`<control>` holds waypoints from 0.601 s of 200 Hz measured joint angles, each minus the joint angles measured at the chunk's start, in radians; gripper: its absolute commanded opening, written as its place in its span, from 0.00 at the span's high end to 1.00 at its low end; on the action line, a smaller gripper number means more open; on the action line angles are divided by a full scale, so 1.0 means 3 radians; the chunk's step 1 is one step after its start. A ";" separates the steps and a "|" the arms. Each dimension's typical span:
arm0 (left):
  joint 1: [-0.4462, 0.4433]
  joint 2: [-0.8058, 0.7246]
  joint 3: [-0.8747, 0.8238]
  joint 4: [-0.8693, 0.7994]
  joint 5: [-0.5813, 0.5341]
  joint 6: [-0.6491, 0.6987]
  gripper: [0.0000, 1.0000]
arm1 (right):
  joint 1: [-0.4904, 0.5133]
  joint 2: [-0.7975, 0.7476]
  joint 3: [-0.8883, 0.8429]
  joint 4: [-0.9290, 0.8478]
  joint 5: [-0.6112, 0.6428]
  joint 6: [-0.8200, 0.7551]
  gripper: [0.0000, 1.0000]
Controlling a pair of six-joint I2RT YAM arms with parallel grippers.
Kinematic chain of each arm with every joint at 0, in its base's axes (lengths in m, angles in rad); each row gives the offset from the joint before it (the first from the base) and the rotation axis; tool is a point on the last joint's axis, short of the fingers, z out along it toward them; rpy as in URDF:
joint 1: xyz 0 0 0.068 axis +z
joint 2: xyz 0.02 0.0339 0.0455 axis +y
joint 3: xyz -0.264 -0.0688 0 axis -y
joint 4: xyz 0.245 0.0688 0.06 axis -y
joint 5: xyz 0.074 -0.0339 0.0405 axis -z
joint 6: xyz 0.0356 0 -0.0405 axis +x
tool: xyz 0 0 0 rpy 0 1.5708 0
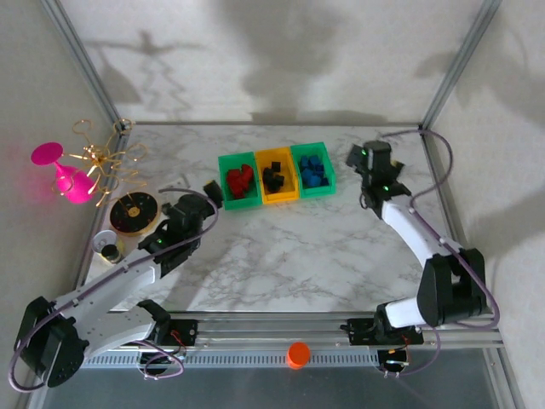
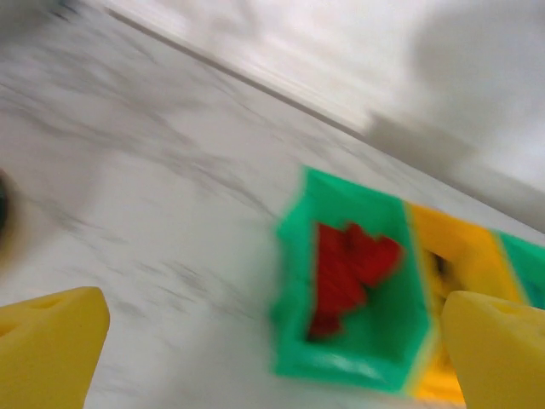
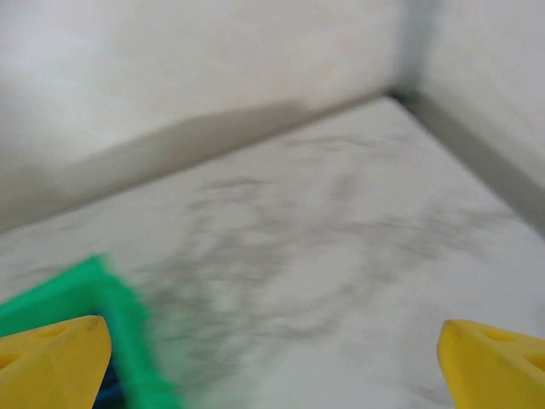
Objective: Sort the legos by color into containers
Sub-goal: Reset both arms
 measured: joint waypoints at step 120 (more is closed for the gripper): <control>0.1301 0.1081 -0.1396 0.3193 0.0526 0.1352 0.00 | -0.0635 0.0327 -0.2042 0.2959 -0.0740 -0.0835 0.02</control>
